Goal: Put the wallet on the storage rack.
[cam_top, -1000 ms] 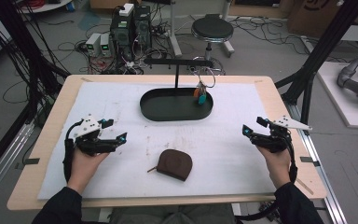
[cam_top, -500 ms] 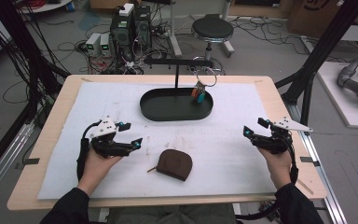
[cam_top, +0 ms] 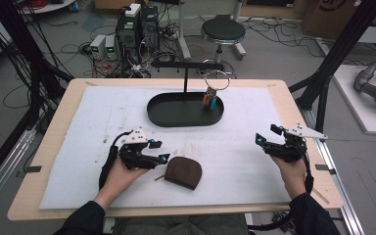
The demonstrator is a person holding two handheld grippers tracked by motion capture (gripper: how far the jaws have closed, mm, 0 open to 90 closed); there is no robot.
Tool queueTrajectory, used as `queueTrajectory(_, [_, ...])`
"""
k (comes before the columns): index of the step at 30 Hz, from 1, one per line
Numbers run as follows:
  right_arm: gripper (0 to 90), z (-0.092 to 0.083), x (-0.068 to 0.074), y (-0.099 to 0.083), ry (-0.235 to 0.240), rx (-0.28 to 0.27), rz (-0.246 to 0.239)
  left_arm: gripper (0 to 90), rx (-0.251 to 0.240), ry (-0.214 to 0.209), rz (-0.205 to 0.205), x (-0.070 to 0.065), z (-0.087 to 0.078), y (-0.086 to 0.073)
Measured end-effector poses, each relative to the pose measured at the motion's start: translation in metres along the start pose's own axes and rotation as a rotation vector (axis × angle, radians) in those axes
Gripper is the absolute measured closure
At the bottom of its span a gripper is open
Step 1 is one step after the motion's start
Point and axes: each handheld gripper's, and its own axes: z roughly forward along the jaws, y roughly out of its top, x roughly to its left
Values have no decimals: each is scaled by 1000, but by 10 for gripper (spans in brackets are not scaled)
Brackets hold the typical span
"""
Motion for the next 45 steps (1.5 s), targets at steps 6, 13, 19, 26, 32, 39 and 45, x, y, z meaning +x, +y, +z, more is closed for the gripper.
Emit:
queueTrajectory(6, [240,-3,-1,-1,-6,-3,4,486,73,-32,-65,1,15,-2])
queueTrajectory(13, [241,-2,-1,-1,-5,2,-1,492,140,-72,-135,4,27,-8])
queueTrajectory(19, [243,-1,0,-1,2,7,-13,615,136,-120,-187,6,28,-10])
queueTrajectory(26, [248,2,2,-1,9,15,-25,723,119,-147,-171,4,27,-11])
queueTrajectory(32, [252,1,2,-1,8,13,-27,833,84,-133,-162,4,24,-11])
queueTrajectory(39, [255,1,1,-1,3,9,-26,850,7,-109,-123,1,15,-5])
queueTrajectory(45, [256,1,2,0,2,3,-26,856,-85,-76,-68,1,2,3])
